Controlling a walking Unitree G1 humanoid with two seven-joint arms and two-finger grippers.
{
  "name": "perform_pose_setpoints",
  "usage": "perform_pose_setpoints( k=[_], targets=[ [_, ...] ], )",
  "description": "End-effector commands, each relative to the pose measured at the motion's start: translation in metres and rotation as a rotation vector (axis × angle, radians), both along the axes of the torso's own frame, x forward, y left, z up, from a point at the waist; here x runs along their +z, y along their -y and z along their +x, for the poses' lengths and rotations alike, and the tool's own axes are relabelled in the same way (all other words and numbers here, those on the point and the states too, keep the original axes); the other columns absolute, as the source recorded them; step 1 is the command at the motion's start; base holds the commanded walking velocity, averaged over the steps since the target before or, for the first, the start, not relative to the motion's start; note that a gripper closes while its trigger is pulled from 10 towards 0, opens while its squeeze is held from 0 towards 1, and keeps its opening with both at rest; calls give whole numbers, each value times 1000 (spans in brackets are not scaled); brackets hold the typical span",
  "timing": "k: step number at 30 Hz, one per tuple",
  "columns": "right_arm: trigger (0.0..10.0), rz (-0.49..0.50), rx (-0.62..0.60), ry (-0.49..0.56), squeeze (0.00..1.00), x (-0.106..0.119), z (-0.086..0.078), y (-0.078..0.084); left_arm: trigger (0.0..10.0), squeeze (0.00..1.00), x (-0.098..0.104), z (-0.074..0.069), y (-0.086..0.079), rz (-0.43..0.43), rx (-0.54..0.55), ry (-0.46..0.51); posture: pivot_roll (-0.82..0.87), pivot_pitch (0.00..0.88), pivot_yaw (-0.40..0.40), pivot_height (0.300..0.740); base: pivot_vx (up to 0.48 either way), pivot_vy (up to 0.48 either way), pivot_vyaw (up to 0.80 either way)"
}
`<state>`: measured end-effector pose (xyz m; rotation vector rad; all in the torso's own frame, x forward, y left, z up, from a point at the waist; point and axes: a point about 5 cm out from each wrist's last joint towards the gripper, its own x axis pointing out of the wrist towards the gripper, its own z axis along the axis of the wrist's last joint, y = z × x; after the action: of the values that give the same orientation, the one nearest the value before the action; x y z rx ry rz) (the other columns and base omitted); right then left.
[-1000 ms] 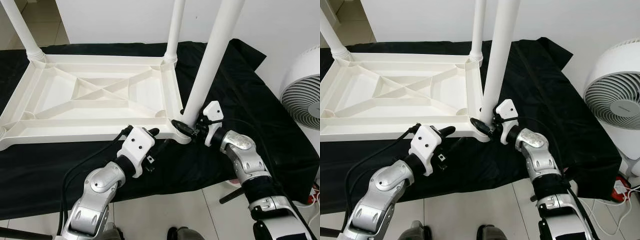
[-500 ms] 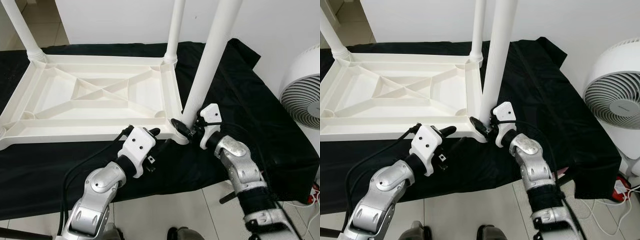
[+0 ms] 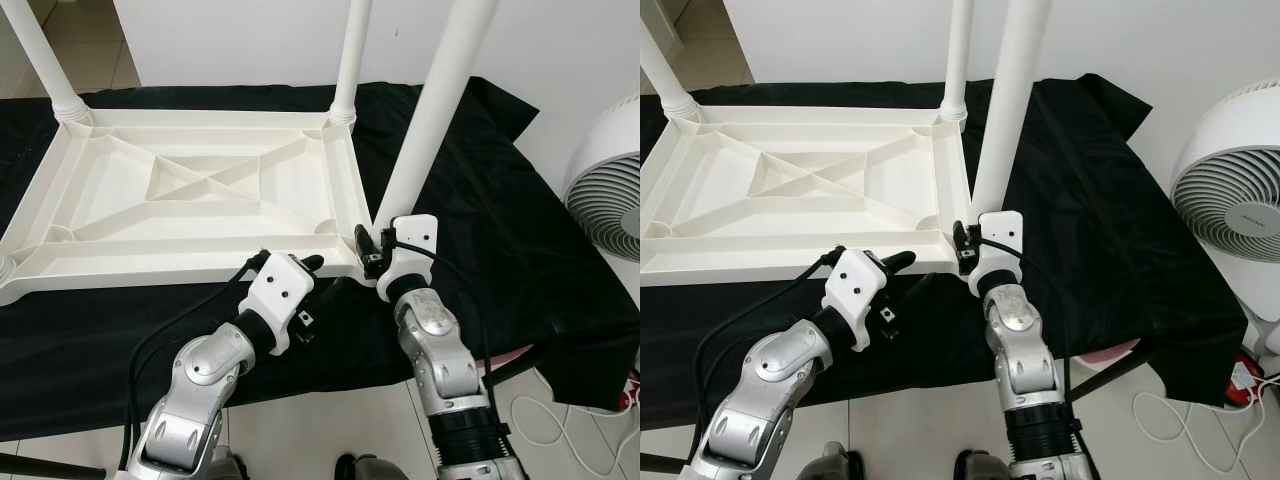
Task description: Building children table
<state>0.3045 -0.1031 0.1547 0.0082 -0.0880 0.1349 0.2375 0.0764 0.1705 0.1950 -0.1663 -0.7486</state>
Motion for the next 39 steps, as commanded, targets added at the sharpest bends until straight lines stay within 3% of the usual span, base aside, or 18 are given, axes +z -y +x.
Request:
perform_pose_setpoints(
  k=[1,5,6,7,8,10,13,18,21,22,23,24,31,39],
  targets=[
    [10000,-12,-46,-90,0,-18,-4,8,10000,0,-3,2,0,-9,48,-9,-13,105,-20,740,0,0,0],
    [10000,8,-34,-98,0,-17,-4,5,10000,0,-3,2,0,-10,48,-8,-13,102,-20,740,0,0,0],
    [10000,18,-14,-92,1000,-16,-4,5,10000,0,-3,1,1,-10,47,-8,-10,98,-23,740,0,0,0],
    [10000,18,-14,-92,1000,-16,-4,5,10000,0,-3,1,1,-10,47,-8,-10,98,-23,740,0,0,0],
    [10000,25,71,-62,1000,-11,-5,3,10000,0,-3,1,0,-10,49,-8,-9,95,-23,740,0,0,0],
    [10000,25,71,-62,1000,-11,-5,3,10000,0,-3,1,0,-10,49,-8,-9,95,-23,740,0,0,0],
    [10000,8,242,-39,1000,-8,-6,8,10000,0,-5,0,0,-10,48,-14,-7,88,-28,740,0,0,0],
    [10000,-27,257,-23,1000,-7,-4,15,10000,0,-6,-1,0,-9,46,-16,-8,88,-29,740,0,0,0],
    [10000,-79,348,-6,1000,-3,0,23,10000,0,-6,0,0,-7,44,-16,-11,88,-25,740,0,0,0],
    [10000,-137,417,4,671,-2,2,27,10000,0,-5,1,0,-6,43,-15,-11,87,-23,740,0,0,0],
    [10000,-174,462,7,671,-1,3,29,10000,0,-5,1,0,-5,43,-14,-11,87,-23,740,0,0,0],
    [10000,-205,494,9,0,0,6,32,10000,0,-4,2,-1,-4,43,-12,-11,89,-20,740,0,0,0],
    [10000,-258,655,15,0,3,15,32,10000,0,-3,3,-1,-4,48,-7,-8,95,-13,740,0,0,0],
    [10000,-290,728,-18,0,-2,27,31,10000,0,-2,4,-1,-5,45,-5,-3,98,-7,740,0,0,0]
  ],
)
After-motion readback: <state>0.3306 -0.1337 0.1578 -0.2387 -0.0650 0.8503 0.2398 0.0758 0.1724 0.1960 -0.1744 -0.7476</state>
